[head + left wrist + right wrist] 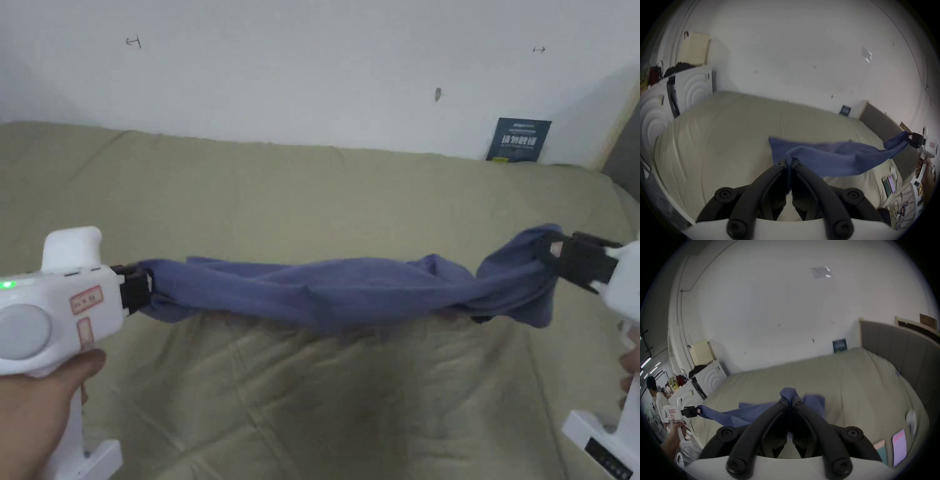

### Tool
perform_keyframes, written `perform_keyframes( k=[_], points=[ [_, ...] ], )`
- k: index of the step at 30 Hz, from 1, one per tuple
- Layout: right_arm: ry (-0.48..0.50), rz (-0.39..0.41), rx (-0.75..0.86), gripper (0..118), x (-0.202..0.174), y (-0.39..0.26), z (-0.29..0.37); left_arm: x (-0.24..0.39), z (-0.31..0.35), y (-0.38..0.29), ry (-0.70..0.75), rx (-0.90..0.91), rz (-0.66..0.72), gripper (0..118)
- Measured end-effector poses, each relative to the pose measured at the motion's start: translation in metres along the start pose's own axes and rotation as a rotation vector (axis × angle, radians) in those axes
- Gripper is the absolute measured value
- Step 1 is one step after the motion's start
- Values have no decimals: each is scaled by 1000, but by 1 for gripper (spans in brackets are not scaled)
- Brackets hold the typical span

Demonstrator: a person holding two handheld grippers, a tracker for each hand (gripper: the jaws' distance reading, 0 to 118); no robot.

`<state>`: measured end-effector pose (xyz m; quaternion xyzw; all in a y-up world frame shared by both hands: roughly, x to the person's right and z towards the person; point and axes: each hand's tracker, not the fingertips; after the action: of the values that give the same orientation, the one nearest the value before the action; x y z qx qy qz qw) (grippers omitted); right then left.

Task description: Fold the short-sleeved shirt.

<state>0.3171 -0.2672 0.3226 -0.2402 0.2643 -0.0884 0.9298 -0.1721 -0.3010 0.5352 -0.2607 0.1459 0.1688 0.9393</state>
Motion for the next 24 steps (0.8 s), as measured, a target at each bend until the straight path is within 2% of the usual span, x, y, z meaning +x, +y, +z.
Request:
perform_keyframes(
  k=[3, 4, 6, 8, 9, 10, 12, 13, 14, 16, 17, 20, 22, 23, 24],
  points=[
    [-60, -21, -145, 5, 6, -79, 12, 1, 5, -59, 2, -100, 27, 4],
    [-63, -24, -166, 5, 10, -101, 13, 2, 7, -75, 1, -129, 24, 4],
    [-132, -35, -204, 4, 15, -145, 20, 4, 13, -106, 10, -179, 48, 4],
    [-125, -61, -251, 5, 27, -169, 18, -19, -4, -117, 23, -214, 66, 4],
    [-130, -69, -255, 6, 34, -179, 17, -25, -5, -124, 32, -217, 67, 5],
    [-130, -68, -255, 14, 37, -182, 16, -29, -5, -127, 28, -217, 67, 12],
    [-136, -58, -261, 92, 41, -185, 14, -37, -11, -132, 21, -214, 62, 105],
    [-173, -34, -277, 116, 39, -183, 19, -40, -9, -132, 13, -223, 65, 118],
    [-170, -36, -284, 118, 38, -182, 24, -42, -2, -132, 9, -232, 66, 114],
    [-79, -57, -200, 118, 32, -180, 51, -28, 29, -127, -26, -163, 30, 118],
    [-46, -30, -199, 118, 23, -182, 65, -24, 43, -128, -33, -156, -3, 118],
    [-56, 78, -254, 118, 2, -191, 92, -30, 58, -159, -28, -161, -58, 118],
    [-15, 101, -279, 117, -7, -200, 105, -32, 60, -171, 11, -211, -112, 118],
    [-18, 81, -287, 104, -7, -206, 108, -7, 75, -164, 62, -272, -159, 116],
    [-29, 78, -307, 73, -11, -211, 110, -5, 73, -166, 88, -337, -191, 101]
  ],
)
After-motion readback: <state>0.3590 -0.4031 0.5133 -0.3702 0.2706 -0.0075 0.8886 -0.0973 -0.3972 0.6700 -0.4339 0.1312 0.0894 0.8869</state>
